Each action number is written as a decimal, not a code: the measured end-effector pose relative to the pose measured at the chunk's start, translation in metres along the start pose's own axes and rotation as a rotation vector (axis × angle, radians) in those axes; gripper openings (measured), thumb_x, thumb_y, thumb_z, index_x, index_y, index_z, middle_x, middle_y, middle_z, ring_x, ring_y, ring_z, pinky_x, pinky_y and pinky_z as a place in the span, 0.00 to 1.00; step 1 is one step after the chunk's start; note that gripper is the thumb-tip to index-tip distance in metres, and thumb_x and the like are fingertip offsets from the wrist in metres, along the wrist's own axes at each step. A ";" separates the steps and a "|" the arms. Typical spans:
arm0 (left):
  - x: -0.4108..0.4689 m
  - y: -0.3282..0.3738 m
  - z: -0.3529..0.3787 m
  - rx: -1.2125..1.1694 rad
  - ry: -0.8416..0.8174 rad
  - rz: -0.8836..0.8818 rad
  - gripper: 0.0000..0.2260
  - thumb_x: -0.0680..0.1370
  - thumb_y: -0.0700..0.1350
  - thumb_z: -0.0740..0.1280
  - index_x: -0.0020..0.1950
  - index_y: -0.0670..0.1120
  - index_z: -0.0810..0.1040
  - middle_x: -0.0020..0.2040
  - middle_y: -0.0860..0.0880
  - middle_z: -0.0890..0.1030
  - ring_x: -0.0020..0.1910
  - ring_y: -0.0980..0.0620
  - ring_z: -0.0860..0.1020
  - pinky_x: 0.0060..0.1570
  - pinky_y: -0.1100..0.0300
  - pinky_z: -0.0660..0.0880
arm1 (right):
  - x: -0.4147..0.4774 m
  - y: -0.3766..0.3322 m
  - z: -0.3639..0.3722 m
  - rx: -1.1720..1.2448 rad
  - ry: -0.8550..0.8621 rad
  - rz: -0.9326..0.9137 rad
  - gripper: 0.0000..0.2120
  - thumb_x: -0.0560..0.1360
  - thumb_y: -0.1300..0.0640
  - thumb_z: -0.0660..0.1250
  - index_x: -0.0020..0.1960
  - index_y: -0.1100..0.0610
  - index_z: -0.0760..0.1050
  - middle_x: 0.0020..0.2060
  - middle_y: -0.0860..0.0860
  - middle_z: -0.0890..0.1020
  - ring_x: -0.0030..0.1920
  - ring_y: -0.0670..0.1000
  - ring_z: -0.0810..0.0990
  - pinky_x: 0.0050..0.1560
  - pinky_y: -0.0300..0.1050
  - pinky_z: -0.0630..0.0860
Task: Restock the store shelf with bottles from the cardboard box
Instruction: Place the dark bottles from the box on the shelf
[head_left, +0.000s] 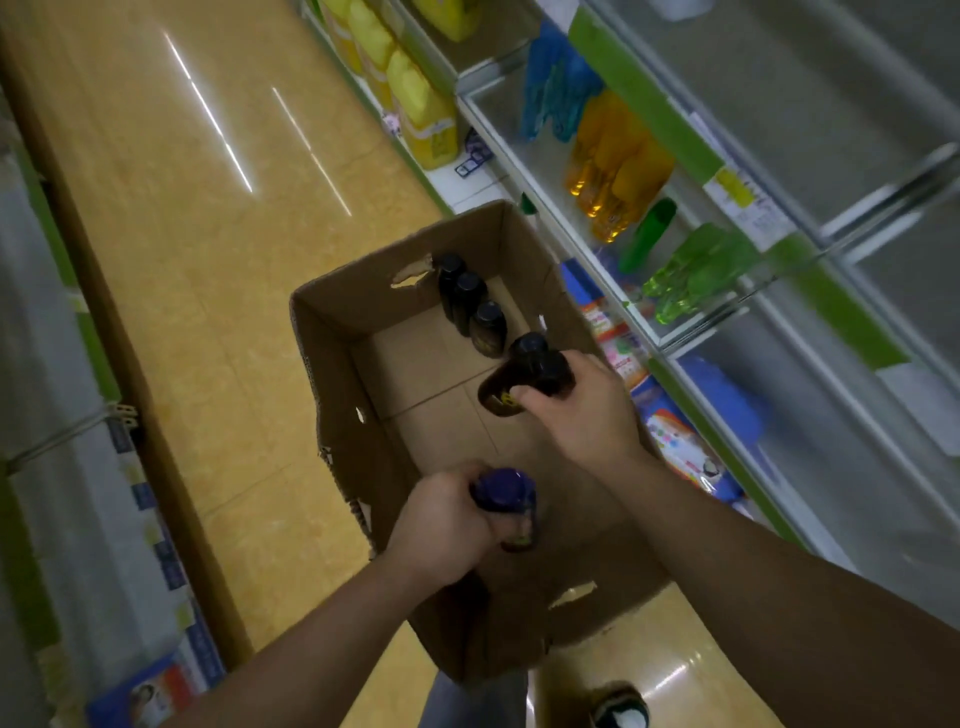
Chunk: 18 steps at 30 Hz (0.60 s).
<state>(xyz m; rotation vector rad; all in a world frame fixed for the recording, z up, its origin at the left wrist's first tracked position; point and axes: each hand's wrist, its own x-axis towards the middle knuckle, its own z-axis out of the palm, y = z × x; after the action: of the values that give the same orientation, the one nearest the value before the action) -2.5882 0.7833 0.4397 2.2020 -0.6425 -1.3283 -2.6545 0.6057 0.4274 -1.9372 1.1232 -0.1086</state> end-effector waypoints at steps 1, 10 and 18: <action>-0.007 0.012 -0.007 -0.038 0.032 0.022 0.19 0.68 0.53 0.78 0.56 0.58 0.77 0.48 0.59 0.82 0.49 0.65 0.80 0.53 0.62 0.79 | -0.010 -0.005 -0.017 0.051 0.014 0.006 0.15 0.70 0.44 0.75 0.53 0.48 0.78 0.49 0.45 0.80 0.48 0.43 0.78 0.46 0.41 0.74; -0.114 0.170 -0.040 -0.359 0.195 0.318 0.14 0.66 0.46 0.80 0.50 0.50 0.84 0.43 0.57 0.86 0.39 0.66 0.81 0.38 0.71 0.74 | -0.136 -0.047 -0.207 0.586 0.305 -0.062 0.10 0.72 0.58 0.77 0.50 0.51 0.81 0.40 0.40 0.86 0.41 0.39 0.83 0.39 0.32 0.77; -0.241 0.284 0.019 -0.413 0.083 0.568 0.22 0.61 0.55 0.80 0.50 0.47 0.86 0.48 0.45 0.87 0.49 0.44 0.85 0.53 0.39 0.81 | -0.295 -0.045 -0.355 0.628 0.517 -0.176 0.07 0.72 0.55 0.76 0.49 0.53 0.83 0.35 0.45 0.85 0.35 0.41 0.80 0.36 0.35 0.77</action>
<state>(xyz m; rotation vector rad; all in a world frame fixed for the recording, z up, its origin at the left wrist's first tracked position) -2.7465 0.7098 0.7693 1.5749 -0.8012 -0.9603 -2.9614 0.6076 0.7746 -1.4556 1.0602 -0.9840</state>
